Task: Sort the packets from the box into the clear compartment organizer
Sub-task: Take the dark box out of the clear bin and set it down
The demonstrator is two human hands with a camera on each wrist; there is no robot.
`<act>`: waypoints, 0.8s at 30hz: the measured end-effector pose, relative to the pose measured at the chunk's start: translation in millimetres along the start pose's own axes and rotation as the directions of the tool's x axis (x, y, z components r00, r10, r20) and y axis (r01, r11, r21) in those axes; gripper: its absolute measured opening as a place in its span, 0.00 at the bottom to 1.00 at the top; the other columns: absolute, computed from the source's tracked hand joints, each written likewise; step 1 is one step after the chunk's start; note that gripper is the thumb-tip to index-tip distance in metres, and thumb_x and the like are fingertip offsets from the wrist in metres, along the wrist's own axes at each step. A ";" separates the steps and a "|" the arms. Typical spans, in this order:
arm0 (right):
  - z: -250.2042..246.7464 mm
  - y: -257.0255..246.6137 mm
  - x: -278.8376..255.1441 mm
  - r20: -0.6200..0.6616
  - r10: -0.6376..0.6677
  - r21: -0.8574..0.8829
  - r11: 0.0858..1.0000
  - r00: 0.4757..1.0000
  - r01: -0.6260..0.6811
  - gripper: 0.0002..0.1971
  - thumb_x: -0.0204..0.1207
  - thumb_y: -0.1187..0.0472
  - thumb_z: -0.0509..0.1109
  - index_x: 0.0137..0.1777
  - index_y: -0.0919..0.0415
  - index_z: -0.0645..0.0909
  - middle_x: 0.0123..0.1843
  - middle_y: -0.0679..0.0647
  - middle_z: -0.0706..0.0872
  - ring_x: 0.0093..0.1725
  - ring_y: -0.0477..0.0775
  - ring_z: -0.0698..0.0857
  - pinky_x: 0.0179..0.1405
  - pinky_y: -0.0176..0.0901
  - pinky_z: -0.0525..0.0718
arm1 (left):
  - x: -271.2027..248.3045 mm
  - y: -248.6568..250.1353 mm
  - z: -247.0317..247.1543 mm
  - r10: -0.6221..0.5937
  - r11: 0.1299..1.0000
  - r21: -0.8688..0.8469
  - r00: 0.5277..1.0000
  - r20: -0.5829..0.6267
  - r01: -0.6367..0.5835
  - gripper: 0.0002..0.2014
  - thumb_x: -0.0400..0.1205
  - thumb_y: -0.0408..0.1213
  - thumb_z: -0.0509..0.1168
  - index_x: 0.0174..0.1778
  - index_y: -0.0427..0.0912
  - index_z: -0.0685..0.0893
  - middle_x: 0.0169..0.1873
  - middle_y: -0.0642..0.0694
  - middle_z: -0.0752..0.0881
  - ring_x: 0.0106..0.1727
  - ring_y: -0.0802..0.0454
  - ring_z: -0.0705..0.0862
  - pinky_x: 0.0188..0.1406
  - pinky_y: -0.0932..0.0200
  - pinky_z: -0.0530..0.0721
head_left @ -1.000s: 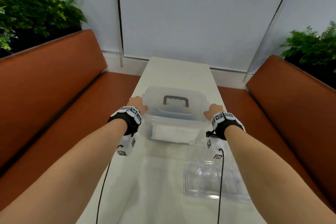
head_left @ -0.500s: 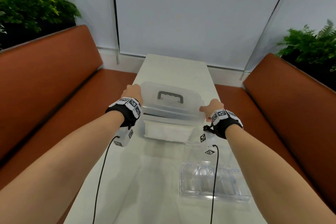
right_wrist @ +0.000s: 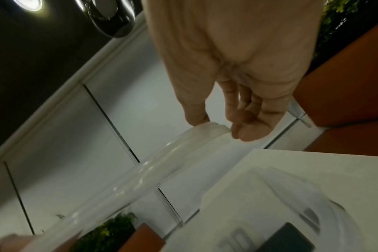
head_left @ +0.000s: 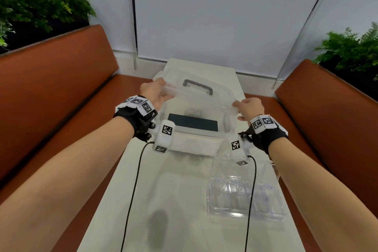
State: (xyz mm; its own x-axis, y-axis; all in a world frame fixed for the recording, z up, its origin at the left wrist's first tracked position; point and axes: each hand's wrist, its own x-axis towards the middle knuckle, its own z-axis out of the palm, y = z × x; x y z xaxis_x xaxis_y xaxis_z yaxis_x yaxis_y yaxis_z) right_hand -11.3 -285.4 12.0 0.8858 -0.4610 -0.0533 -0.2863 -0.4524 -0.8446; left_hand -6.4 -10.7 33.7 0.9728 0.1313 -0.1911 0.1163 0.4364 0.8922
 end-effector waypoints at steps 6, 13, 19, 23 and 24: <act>-49.4 -8.9 -11.1 0.042 -0.045 0.363 0.931 0.998 0.026 0.17 0.77 0.58 0.71 0.62 0.66 0.78 0.44 0.57 0.85 0.38 0.53 0.86 0.36 0.44 0.87 | -9.0 6.4 15.4 0.019 0.989 -0.146 0.995 0.094 -0.006 0.12 0.85 0.23 0.57 0.62 0.22 0.76 0.60 0.27 0.85 0.50 0.37 0.88 0.40 0.49 0.92; -129.6 3.2 -7.8 -0.128 -0.072 0.359 0.926 0.989 0.114 0.15 0.73 0.50 0.70 0.57 0.53 0.78 0.57 0.54 0.82 0.53 0.53 0.83 0.50 0.50 0.84 | -30.3 -24.6 75.4 -0.040 0.991 -0.116 0.979 0.198 0.064 0.07 0.85 0.23 0.56 0.48 0.38 0.74 0.51 0.37 0.87 0.40 0.46 0.90 0.37 0.47 0.90; -195.8 47.3 15.9 0.094 -0.042 0.278 0.960 0.995 0.015 0.14 0.77 0.67 0.66 0.61 0.68 0.80 0.54 0.62 0.83 0.43 0.57 0.86 0.45 0.51 0.86 | -37.5 -42.5 142.2 0.029 0.994 -0.105 0.983 0.181 -0.010 0.10 0.83 0.22 0.62 0.60 0.33 0.75 0.44 0.37 0.87 0.33 0.47 0.89 0.27 0.54 0.88; -225.4 81.5 35.5 0.197 0.050 0.386 0.914 0.979 -0.124 0.06 0.78 0.72 0.64 0.53 0.72 0.79 0.53 0.66 0.84 0.47 0.61 0.84 0.70 0.63 0.74 | -34.1 -63.2 173.7 0.005 0.998 -0.065 0.970 0.242 0.011 0.27 0.84 0.36 0.67 0.77 0.37 0.65 0.49 0.39 0.84 0.48 0.44 0.86 0.55 0.42 0.87; -228.8 90.4 42.4 0.189 0.069 0.408 0.902 0.980 -0.142 0.06 0.79 0.72 0.63 0.53 0.72 0.79 0.50 0.65 0.85 0.48 0.61 0.84 0.73 0.64 0.72 | -33.1 -68.2 178.2 -0.043 0.999 0.036 0.962 0.269 0.034 0.31 0.83 0.41 0.68 0.80 0.40 0.63 0.53 0.40 0.83 0.52 0.45 0.84 0.60 0.41 0.84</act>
State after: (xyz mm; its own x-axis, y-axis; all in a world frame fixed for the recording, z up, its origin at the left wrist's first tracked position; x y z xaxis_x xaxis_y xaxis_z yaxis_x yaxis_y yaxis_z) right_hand -83.2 -520.5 55.2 0.9168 -0.3390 -0.2110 -0.2350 -0.0308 -0.9715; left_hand -10.8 -203.5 52.1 0.9850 -0.1319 -0.1117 0.1567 0.4083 0.8993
